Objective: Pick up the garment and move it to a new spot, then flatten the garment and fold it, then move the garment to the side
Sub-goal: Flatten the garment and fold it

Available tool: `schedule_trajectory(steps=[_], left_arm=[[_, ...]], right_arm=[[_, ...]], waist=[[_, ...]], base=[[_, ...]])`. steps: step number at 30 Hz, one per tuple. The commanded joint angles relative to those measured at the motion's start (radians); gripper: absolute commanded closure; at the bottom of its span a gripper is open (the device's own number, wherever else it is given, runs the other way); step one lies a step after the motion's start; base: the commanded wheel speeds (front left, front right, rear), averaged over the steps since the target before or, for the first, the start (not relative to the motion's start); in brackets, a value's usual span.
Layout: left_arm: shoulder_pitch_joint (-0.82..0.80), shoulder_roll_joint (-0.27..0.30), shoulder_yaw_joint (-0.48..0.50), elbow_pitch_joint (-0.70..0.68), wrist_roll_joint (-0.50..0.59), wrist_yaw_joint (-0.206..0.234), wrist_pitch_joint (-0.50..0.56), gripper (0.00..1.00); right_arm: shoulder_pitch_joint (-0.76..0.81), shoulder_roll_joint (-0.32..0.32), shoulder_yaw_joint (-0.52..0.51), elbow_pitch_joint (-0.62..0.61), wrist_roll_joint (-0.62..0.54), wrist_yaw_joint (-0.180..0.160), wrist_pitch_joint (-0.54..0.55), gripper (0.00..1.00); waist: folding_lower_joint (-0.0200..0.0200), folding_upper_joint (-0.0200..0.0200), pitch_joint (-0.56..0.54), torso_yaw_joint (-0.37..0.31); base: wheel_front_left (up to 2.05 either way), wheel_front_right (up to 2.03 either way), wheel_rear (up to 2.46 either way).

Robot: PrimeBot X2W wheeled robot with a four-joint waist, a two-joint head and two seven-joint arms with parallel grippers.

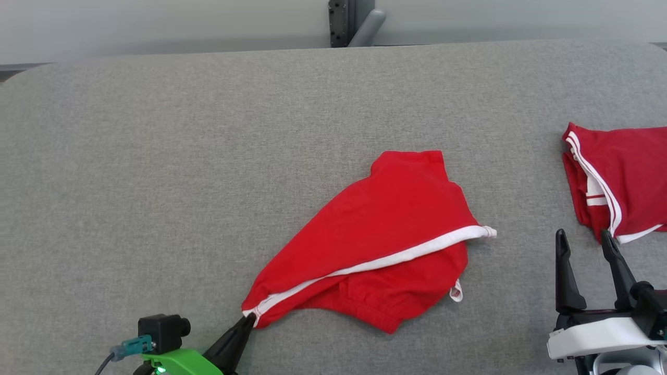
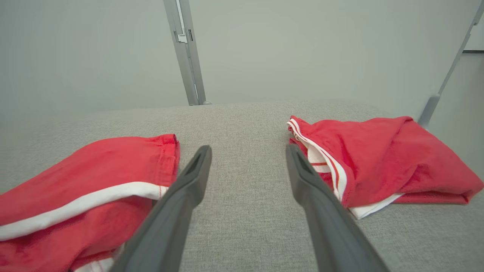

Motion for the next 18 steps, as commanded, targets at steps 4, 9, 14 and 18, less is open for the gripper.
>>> schedule_trajectory(steps=[4,9,14,18], left_arm=[[-0.026,-0.024,0.009,0.046,-0.022,-0.017,-0.054,0.0],[0.008,-0.037,0.017,0.041,-0.005,-0.009,-0.12,0.0],[0.06,-0.048,0.042,-0.01,0.03,0.048,-0.183,0.0],[0.1,-0.056,0.066,-0.046,0.072,0.096,-0.207,0.0]], right_arm=[[0.023,-0.003,0.002,-0.002,-0.007,-0.001,-0.003,0.0],[0.046,-0.003,0.0,-0.007,-0.012,-0.001,-0.003,0.0],[0.072,-0.003,-0.017,-0.018,-0.013,-0.001,-0.003,0.0],[0.094,-0.003,-0.027,-0.022,-0.007,-0.001,-0.003,0.0]], waist=[[0.0,0.0,-0.019,0.022],[0.0,0.0,-0.054,0.023],[0.0,0.0,-0.103,0.027],[0.0,0.0,-0.139,0.032]], base=[[0.0,0.0,0.0],[0.0,0.0,0.0],[0.0,0.0,0.0],[0.0,0.0,0.0]])
